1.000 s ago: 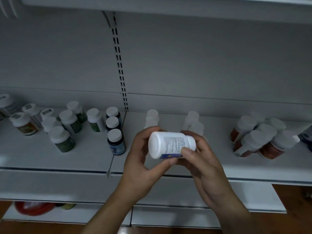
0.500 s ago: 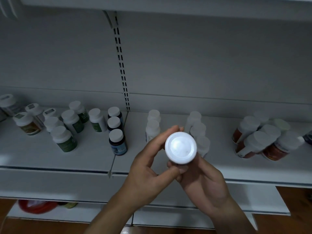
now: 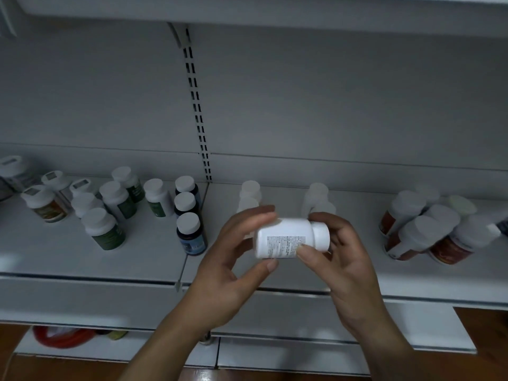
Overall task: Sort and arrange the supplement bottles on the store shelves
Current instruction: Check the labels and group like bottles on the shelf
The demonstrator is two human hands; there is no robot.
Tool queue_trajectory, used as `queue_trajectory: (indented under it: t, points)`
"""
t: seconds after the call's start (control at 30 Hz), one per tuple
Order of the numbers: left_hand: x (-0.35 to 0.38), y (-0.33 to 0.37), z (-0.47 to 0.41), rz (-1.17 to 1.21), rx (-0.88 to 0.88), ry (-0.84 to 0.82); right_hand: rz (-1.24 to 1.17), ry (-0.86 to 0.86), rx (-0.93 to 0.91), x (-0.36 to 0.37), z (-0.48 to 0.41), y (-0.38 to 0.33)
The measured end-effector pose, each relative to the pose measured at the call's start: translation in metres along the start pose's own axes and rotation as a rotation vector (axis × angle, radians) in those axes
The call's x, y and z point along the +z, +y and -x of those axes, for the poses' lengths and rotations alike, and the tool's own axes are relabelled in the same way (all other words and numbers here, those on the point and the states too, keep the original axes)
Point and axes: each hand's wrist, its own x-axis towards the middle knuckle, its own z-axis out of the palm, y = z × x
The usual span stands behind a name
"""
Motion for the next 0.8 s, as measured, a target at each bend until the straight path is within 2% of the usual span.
queue_trajectory:
  t: [0.17, 0.3, 0.5, 0.67, 0.8]
  points:
    - [0.004, 0.003, -0.001, 0.203, -0.224, 0.129, 0.100, -0.174, -0.015, -0.009, 0.000, 0.000]
    - [0.010, 0.006, -0.004, 0.160, -0.315, 0.193, 0.138, -0.169, -0.010, -0.007, 0.000, 0.000]
    - [0.008, 0.002, 0.000, 0.203, -0.228, -0.010, 0.095, -0.022, 0.101, -0.005, -0.003, 0.002]
    - [0.012, 0.002, -0.006, 0.228, -0.302, 0.122, 0.086, -0.115, 0.117, -0.009, -0.002, 0.000]
    - [0.010, 0.002, -0.004, 0.179, -0.308, 0.060, 0.050, -0.063, 0.132, -0.007, -0.004, -0.001]
